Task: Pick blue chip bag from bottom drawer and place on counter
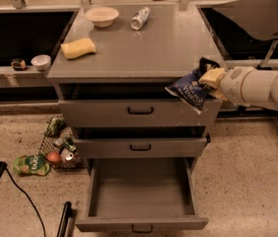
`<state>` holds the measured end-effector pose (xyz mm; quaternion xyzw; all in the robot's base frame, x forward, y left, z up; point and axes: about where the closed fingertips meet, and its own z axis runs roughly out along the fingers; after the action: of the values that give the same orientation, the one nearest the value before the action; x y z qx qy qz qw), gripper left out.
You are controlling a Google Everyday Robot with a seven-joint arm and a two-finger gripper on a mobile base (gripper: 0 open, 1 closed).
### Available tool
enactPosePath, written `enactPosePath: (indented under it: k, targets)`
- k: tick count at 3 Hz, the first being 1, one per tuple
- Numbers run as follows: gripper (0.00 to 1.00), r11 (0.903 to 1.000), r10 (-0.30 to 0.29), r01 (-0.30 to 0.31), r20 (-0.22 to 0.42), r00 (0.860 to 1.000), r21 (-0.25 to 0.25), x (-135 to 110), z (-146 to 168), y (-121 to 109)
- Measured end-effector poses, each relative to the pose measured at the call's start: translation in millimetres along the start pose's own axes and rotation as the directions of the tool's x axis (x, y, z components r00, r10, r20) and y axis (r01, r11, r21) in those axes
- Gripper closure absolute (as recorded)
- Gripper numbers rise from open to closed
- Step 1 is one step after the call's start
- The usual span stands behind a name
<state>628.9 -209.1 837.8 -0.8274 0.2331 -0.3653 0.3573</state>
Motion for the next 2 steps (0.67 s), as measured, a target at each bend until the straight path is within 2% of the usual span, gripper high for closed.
enactPosePath:
  k: [1,2]
  targets:
    - [1.00,0.9860,-0.053,0.054,-0.012,0.999,0.158,33,-23,-48]
    - [1.00,0.9419,-0.184,0.197,-0.075,0.980,0.272,74,-42,-100]
